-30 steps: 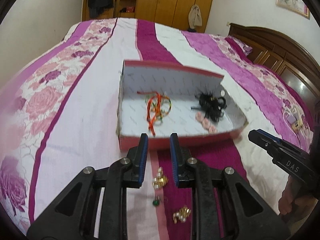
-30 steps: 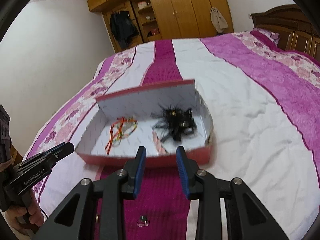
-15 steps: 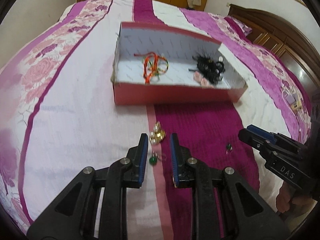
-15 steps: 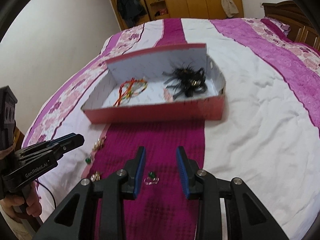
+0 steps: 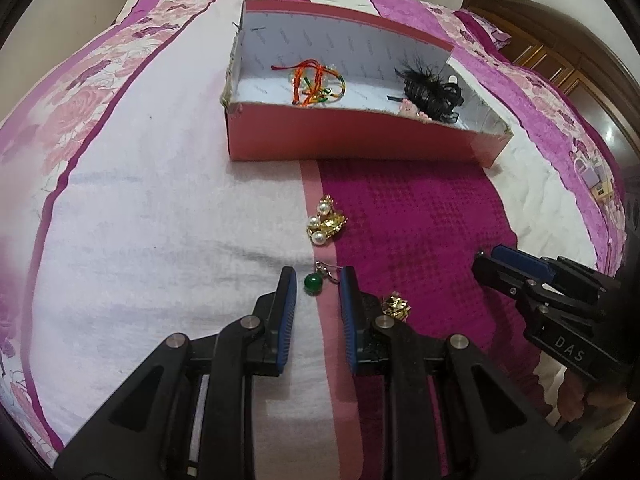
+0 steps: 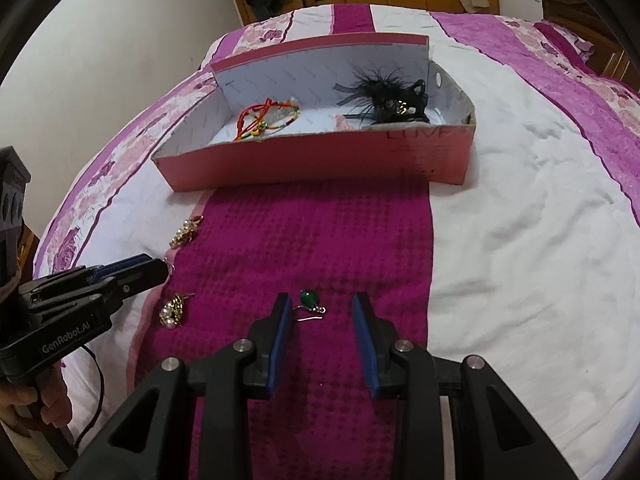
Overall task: Organize jewelry
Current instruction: 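Grasp the green pendant with the right gripper, then carry the green pendant into the red box and open the right gripper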
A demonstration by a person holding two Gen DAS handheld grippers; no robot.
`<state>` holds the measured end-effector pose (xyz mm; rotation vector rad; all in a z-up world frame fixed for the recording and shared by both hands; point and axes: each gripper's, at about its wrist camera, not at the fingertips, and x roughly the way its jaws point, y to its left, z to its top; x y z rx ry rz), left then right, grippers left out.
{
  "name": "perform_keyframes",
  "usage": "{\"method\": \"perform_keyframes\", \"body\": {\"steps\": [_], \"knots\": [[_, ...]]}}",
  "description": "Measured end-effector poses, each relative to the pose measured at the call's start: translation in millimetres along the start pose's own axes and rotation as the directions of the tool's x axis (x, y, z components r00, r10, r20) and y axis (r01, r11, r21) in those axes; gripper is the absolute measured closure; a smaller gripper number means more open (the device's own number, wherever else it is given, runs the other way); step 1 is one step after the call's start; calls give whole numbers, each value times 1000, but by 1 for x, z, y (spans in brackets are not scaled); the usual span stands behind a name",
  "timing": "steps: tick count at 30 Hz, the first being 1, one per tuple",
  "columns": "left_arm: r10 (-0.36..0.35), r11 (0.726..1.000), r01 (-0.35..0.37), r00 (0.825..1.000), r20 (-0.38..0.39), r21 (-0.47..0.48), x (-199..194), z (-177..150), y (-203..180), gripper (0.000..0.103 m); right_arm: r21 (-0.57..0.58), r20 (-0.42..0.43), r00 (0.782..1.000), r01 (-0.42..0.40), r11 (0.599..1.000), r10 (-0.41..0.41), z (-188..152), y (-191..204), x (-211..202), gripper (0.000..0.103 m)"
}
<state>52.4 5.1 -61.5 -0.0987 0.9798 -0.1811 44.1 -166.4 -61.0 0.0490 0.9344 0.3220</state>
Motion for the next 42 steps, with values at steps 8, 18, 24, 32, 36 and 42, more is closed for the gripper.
{"method": "perform_keyframes", "body": {"steps": [8,18,24,32,36,42], "knots": [[9,1000,-9,1000,0,30,7,-2,-2,91,-46,-12,1000,21,999,-22,-5,4,8,68],[-12,1000,12,1000,11,15,2,-1,2,102,9,2,1000,-12,1000,12,-4,-9,5,92],[-29,1000,29,999,37,3,-8,1,3,102,53,35,998,-58,997,56,-1,-17,-7,93],[-57,998,56,995,84,3,-22,6,0,102,54,83,995,-60,997,56,1,-22,-24,93],[-69,998,69,990,127,4,-32,10,-2,102,42,114,992,-57,997,52,4,-21,-32,93],[-63,998,59,977,204,25,-45,22,-8,102,9,169,985,-47,999,45,13,-14,-41,93]]}}
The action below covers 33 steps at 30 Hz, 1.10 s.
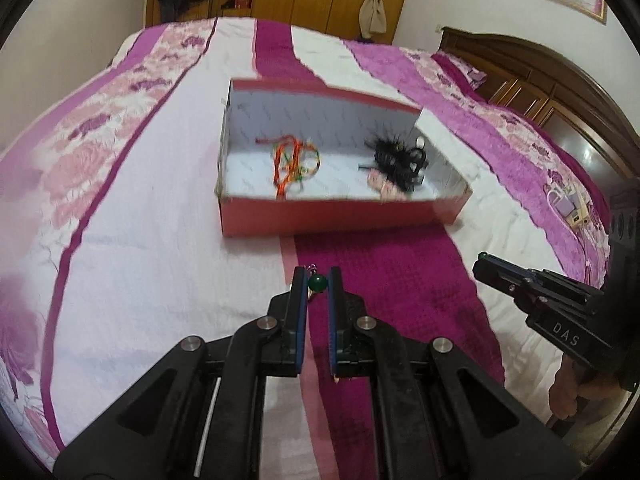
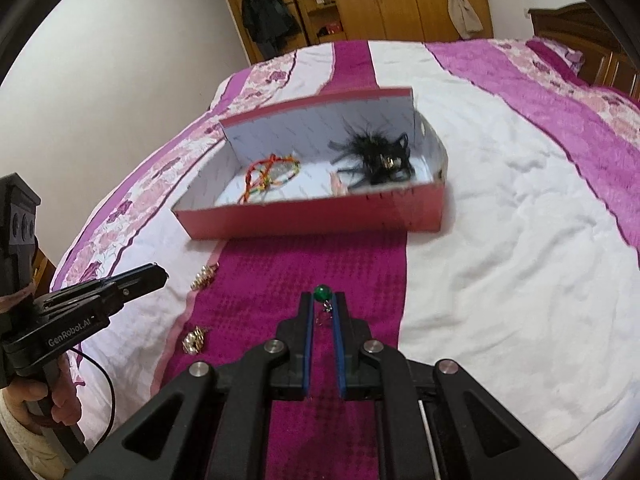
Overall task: Organize jewelry
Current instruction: 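Carry the green pendant into the red box and open the right gripper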
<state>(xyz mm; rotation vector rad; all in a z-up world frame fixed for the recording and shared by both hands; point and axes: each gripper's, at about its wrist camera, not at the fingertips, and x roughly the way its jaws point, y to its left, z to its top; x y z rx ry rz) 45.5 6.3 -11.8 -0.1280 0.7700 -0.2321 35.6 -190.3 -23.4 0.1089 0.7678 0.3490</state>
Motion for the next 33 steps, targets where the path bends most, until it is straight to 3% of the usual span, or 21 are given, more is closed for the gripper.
{"method": "perform_keyframes", "body": {"steps": [17,26,33], "knots": [[-5,1000,5,984,179,1,6,48,-5,102,-59,167,986,12,998,-2,49,16,-2,93],[-2,999,-9,959,284,38,25,75,-11,102,-48,232,972,37,998,-25,77,7,23,93],[34,998,-49,950,311,42,52,84,-13,102,-53,264,961,97,994,-79,96,-2,46,93]]}}
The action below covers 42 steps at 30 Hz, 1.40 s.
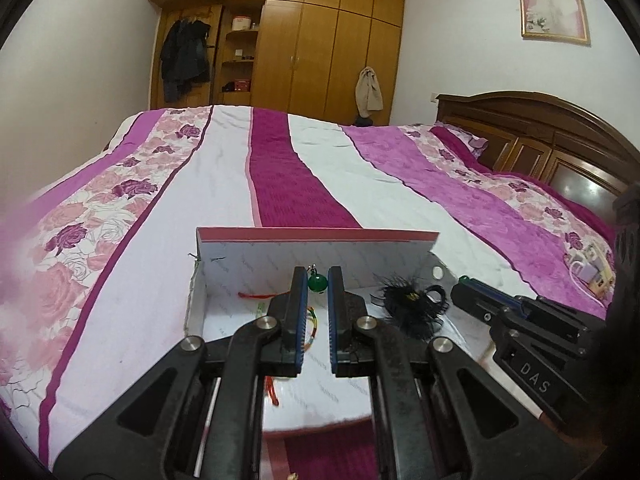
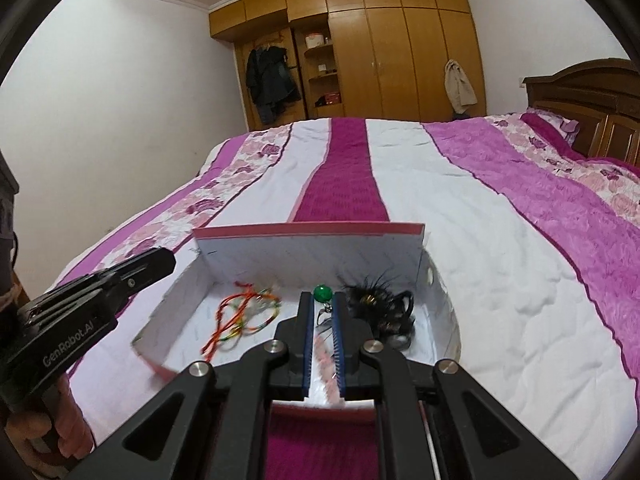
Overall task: Organize jewelry
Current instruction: 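Carry the green pendant into the red box and open the right gripper, then withdraw the right gripper and move the left gripper to the gold charm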
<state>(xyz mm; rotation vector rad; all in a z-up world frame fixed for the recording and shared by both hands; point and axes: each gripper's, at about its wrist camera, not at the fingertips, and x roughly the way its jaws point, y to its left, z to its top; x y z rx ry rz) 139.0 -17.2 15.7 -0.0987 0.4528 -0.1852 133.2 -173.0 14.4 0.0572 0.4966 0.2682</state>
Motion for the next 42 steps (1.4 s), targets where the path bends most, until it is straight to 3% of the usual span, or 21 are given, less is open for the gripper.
{"method": "perform_keyframes", "body": {"steps": [13,19,23,35,42], "knots": [[27,999,-28,998,-62,-25,40,-8,6,102,-6,-28,999,42,999,-42,-3,-13,44,92],[47,998,-49,996,-78,-29,45,-9,7,97,14,-54,998,39,999,-38,-6,-17,54,91],[51,998,-54,996,-75,-37,42,-8,10,89,19,-50,998,34,999,-32,-5,-16,53,74],[23,997,-31,994,-104,-72,5,-2,24,83,34,-47,999,-9,999,10,-1,-3,22,73],[-30,994,10,982,-184,-109,-14,-14,35,80,22,-76,996,-34,999,35,-11,10,-3,73]]}}
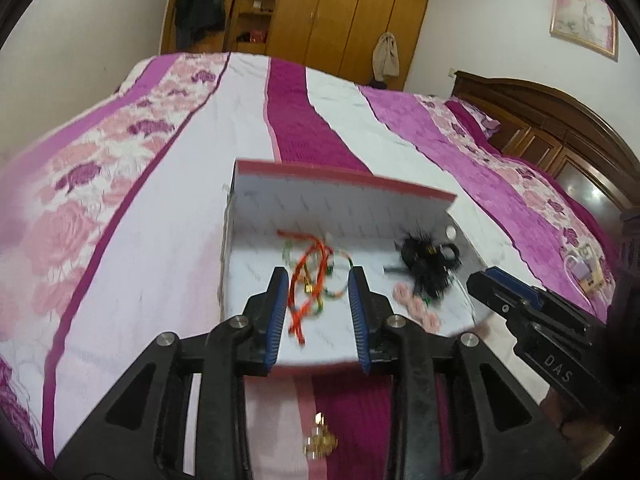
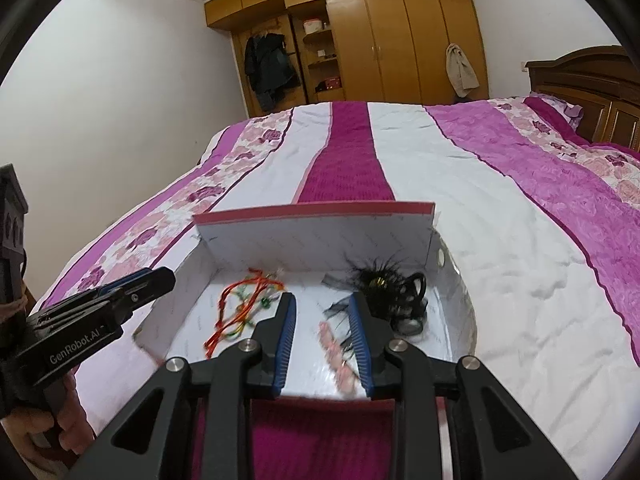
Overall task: Organize jewelry
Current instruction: 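Withdraw the right gripper and move the left gripper to the gold charm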
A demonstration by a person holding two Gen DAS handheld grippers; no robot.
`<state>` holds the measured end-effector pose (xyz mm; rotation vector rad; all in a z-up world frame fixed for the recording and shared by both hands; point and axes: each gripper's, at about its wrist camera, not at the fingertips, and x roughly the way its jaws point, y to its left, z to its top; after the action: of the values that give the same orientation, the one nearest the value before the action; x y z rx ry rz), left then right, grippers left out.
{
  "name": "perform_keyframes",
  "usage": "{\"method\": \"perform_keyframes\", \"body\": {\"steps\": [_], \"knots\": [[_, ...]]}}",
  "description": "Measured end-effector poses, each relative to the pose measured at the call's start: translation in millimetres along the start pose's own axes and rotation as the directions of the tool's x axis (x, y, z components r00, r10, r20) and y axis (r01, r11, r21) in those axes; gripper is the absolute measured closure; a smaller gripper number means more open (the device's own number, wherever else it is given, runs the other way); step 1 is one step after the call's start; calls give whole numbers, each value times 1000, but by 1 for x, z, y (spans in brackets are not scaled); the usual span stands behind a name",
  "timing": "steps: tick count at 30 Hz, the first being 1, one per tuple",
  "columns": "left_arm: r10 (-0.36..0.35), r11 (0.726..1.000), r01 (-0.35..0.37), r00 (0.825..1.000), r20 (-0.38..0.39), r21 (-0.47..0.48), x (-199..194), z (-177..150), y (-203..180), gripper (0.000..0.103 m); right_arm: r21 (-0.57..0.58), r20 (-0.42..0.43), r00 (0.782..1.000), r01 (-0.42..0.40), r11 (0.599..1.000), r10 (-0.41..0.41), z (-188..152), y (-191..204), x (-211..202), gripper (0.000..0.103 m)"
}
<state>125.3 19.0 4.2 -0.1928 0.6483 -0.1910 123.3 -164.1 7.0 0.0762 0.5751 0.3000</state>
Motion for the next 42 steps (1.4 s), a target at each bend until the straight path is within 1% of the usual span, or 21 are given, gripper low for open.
{"method": "perform_keyframes", "body": {"steps": [5,11,15,18,21,28,32,35,37,38,39,42], "knots": [[5,1000,-4,999,-45,30,-9,-15,-1,80,-2,-22,1000,-10,1000,10,-12,7,-14,73],[8,998,-1,994,-111,57,-14,-32,-5,80,-8,-45,999,-11,1000,11,-22,12,-24,73],[14,997,0,985,-170,82,-11,-45,-9,79,-7,-56,998,-11,1000,10,-29,13,-32,73],[36,996,-16,977,-210,93,-7,-54,-10,79,-7,-62,998,-8,1000,8,-34,12,-35,73],[35,996,-14,971,-235,89,-4,-60,-10,79,-1,-68,998,-4,1000,4,-38,10,-40,73],[44,996,-20,963,-267,92,4,-71,-11,80,9,-80,997,7,1000,-6,-45,5,-45,73],[58,994,-28,957,-284,109,10,-77,-13,80,18,-90,996,11,1000,-9,-50,1,-47,73],[73,991,-38,956,-284,126,13,-80,-13,80,23,-97,995,12,1000,-9,-53,0,-48,73],[78,990,-42,958,-277,134,13,-81,-13,82,24,-101,995,12,1000,-10,-55,-1,-49,73],[79,990,-42,959,-274,137,13,-81,-13,89,25,-104,995,11,1000,-9,-56,-1,-49,73],[77,989,-40,959,-273,140,13,-81,-13,92,25,-105,994,10,1000,-7,-57,-1,-50,73],[71,990,-35,960,-271,134,13,-81,-11,93,27,-107,994,9,1000,-6,-58,0,-50,73]]}}
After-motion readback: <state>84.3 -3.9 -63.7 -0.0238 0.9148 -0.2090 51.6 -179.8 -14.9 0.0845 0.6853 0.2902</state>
